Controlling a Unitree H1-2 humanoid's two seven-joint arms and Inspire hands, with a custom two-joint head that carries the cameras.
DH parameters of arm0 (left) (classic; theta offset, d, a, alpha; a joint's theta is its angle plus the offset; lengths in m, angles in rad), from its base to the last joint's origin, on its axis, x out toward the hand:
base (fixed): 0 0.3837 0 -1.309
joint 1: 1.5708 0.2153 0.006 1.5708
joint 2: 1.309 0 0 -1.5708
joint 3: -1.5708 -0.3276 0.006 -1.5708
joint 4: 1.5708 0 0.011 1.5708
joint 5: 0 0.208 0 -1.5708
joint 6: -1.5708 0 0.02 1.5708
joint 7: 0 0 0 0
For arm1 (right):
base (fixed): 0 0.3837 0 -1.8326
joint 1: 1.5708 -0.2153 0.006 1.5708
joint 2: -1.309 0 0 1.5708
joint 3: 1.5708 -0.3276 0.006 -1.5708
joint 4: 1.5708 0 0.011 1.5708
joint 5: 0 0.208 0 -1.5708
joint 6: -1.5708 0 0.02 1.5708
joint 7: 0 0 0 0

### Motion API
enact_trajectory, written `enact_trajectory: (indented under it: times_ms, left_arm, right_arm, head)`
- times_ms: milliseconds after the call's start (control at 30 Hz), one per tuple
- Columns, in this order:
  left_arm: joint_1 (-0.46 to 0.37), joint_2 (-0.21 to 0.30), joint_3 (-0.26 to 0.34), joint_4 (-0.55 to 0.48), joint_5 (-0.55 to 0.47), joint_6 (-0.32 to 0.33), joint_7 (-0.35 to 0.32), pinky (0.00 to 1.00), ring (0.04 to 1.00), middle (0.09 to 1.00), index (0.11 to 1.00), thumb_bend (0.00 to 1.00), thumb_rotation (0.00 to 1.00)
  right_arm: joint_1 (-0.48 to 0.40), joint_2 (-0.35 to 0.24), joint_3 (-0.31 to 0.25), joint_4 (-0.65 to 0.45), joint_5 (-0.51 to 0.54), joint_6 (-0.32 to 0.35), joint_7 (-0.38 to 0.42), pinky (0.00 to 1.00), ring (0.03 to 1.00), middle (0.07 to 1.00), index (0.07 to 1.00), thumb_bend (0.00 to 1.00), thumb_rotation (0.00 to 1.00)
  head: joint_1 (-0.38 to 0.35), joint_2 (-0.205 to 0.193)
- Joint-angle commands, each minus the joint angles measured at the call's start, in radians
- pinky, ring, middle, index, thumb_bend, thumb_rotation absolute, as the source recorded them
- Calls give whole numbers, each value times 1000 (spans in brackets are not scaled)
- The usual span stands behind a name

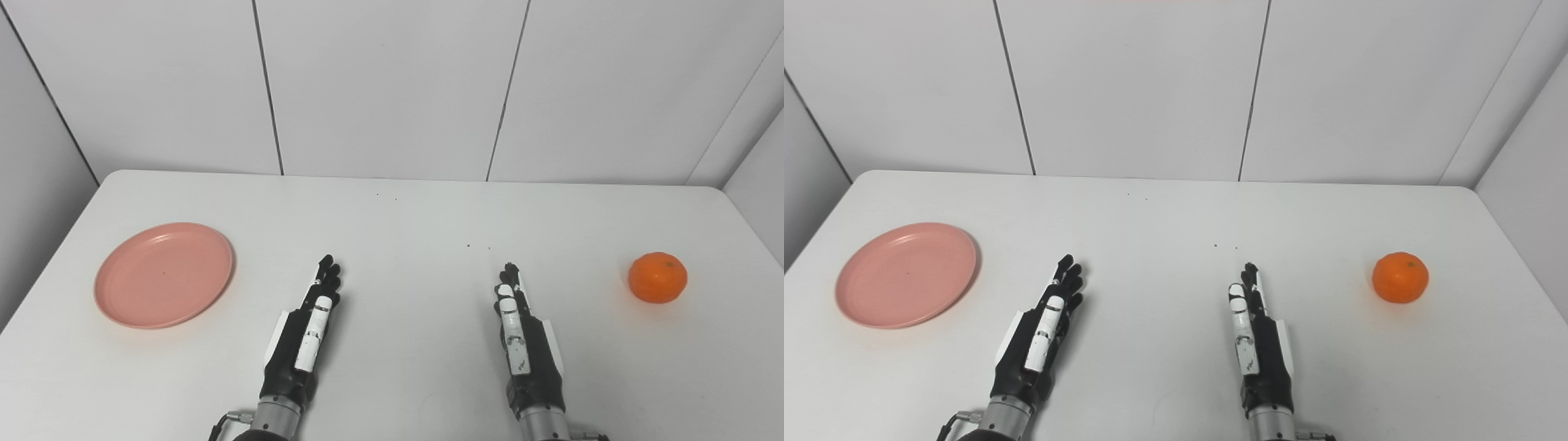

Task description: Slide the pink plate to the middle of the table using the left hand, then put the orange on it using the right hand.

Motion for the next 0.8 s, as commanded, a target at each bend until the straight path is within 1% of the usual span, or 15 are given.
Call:
enact_trajectory:
  times_ms: [0,233,333,500,567,600,633,667,700,733,767]
  left_arm:
    - [-3,-2,-3,-18,2,-22,-6,1000,1000,1000,1000,409,1000]
    - [-14,0,10,1,-16,-36,-11,1000,1000,1000,1000,398,1000]
    - [-17,-1,12,10,-13,-46,-9,1000,1000,1000,1000,392,1000]
    - [-22,4,9,22,-6,-56,-14,1000,1000,1000,1000,405,1000]
    - [-24,3,8,24,-4,-55,-13,1000,1000,1000,1000,405,1000]
    - [-25,0,7,26,-3,-54,-12,1000,1000,1000,1000,403,1000]
    - [-25,-4,7,26,-3,-53,-10,1000,1000,1000,1000,403,1000]
    - [-26,-8,4,28,-1,-54,-7,1000,1000,1000,1000,404,1000]
    - [-26,-12,1,32,6,-58,-4,1000,1000,1000,1000,405,1000]
    - [-27,-16,-2,36,14,-62,1,1000,1000,1000,1000,402,1000]
    - [-27,-19,-5,39,19,-65,4,1000,1000,1000,1000,399,1000]
  right_arm:
    - [-6,16,9,-17,0,-51,0,1000,995,1000,1000,224,1000]
    - [-17,23,7,-2,-7,-52,-7,1000,991,1000,1000,230,1000]
    - [-21,27,2,-1,2,-46,-6,1000,994,1000,1000,231,1000]
    - [-25,19,2,7,1,-52,-2,1000,995,1000,1000,218,1000]
    - [-26,14,4,7,-9,-49,-2,1000,989,1000,1000,218,1000]
    - [-26,12,2,7,-5,-51,0,1000,987,1000,1000,221,1000]
    - [-26,13,-2,9,3,-58,1,1000,989,1000,1000,220,1000]
    - [-26,10,-6,11,11,-67,4,1000,992,1000,1000,220,1000]
    - [-25,2,-8,15,17,-78,11,1000,997,1000,1000,222,1000]
    - [-24,-5,-10,17,23,-85,17,1000,999,1000,1000,227,1000]
    - [-24,-10,-12,18,27,-89,22,1000,1000,1000,1000,228,1000]
  head:
    - [-6,2]
    - [-9,17]
    - [4,18]
    - [-5,14]
    - [10,17]
    - [37,17]
    - [37,17]
    - [73,15]
    - [92,12]
    - [111,7]
    - [111,7]
